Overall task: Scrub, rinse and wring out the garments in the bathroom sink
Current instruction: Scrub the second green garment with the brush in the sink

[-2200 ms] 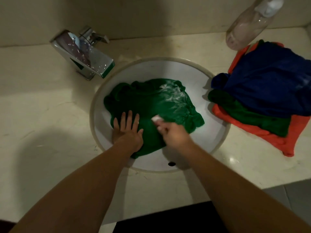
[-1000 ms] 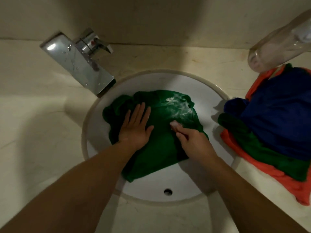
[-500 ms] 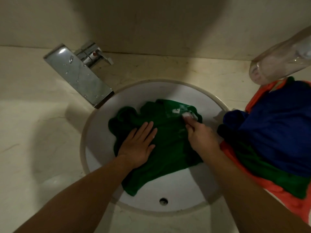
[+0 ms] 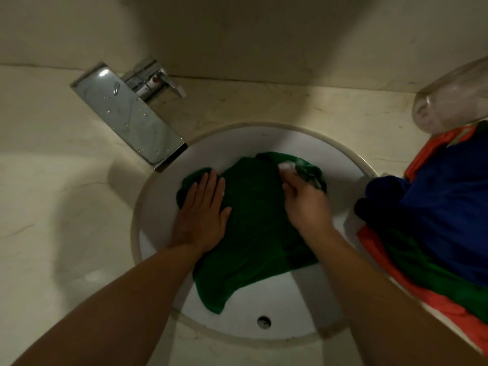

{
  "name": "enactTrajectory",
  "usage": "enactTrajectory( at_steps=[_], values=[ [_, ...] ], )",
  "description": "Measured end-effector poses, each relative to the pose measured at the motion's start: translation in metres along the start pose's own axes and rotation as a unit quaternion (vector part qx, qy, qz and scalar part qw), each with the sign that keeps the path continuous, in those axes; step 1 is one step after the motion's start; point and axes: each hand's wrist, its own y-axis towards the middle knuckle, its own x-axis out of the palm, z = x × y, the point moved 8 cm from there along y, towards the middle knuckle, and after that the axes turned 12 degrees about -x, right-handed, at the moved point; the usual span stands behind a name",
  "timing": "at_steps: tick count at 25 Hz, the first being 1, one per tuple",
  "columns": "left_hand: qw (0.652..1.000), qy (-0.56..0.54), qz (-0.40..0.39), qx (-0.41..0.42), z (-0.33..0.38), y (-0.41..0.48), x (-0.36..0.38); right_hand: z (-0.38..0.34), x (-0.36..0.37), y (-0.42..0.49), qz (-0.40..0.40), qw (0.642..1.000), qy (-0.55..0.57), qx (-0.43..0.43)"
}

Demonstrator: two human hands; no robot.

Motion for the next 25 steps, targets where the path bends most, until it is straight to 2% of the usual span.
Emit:
enactTrajectory(
  at_steps=[2, 3, 4, 7, 8, 10, 11, 12, 13, 14, 15, 18, 20, 21, 23, 24, 25],
  values=[
    [1.000, -0.003, 0.004, 0.002, 0.000, 0.002, -0.001, -0.050, 0.057, -0.002, -0.073, 0.991, 0.038, -0.100],
    [1.000, -0.008, 0.005, 0.000, -0.001, 0.003, -0.001, -0.063, 0.072, -0.002, -0.112, 0.984, 0.037, -0.134],
    [1.000, -0.010, 0.006, -0.003, -0.002, 0.004, -0.001, -0.061, 0.067, 0.002, -0.115, 0.984, 0.020, -0.136],
    [1.000, -0.009, 0.004, -0.013, -0.003, 0.000, 0.001, 0.004, 0.004, 0.005, -0.055, 0.996, -0.068, -0.018],
    [1.000, -0.011, 0.002, -0.013, -0.002, 0.000, 0.001, 0.020, -0.015, -0.004, -0.030, 0.997, -0.064, 0.035],
    [1.000, -0.009, 0.006, -0.015, 0.000, 0.000, 0.001, 0.010, -0.018, -0.016, 0.014, 0.997, -0.004, 0.077],
    [1.000, -0.010, 0.011, -0.018, 0.001, 0.000, 0.001, -0.015, 0.003, -0.014, -0.004, 0.999, 0.023, 0.043],
    [1.000, -0.014, 0.011, -0.019, 0.001, 0.001, 0.001, -0.047, 0.036, -0.015, -0.049, 0.997, 0.046, -0.042],
    [1.000, -0.019, 0.005, -0.021, 0.001, 0.001, 0.001, -0.073, 0.063, -0.019, -0.082, 0.987, 0.042, -0.134],
    [0.999, -0.022, -0.001, -0.024, 0.000, 0.001, 0.001, -0.083, 0.074, -0.020, -0.113, 0.979, 0.017, -0.170],
    [0.999, -0.022, -0.002, -0.028, -0.002, 0.000, 0.002, -0.075, 0.059, -0.013, -0.106, 0.981, -0.025, -0.159],
    [0.999, -0.021, -0.001, -0.030, 0.000, 0.000, -0.002, 0.011, -0.012, -0.006, -0.061, 0.995, -0.069, 0.036],
    [0.999, -0.020, 0.003, -0.034, 0.001, -0.001, -0.002, 0.019, -0.027, -0.015, -0.014, 0.995, -0.072, 0.073],
    [0.999, -0.016, 0.010, -0.037, 0.001, -0.002, -0.002, 0.002, -0.011, -0.016, -0.016, 0.997, -0.057, 0.043],
    [0.999, -0.017, 0.002, -0.037, 0.002, -0.002, -0.001, -0.051, 0.058, -0.018, -0.084, 0.990, -0.011, -0.110],
    [0.999, -0.021, -0.008, -0.038, 0.002, -0.001, 0.000, -0.067, 0.076, -0.018, -0.114, 0.981, -0.017, -0.158],
    [0.999, -0.023, -0.009, -0.040, 0.001, -0.001, 0.001, -0.065, 0.068, -0.013, -0.115, 0.975, -0.071, -0.174]
  ],
)
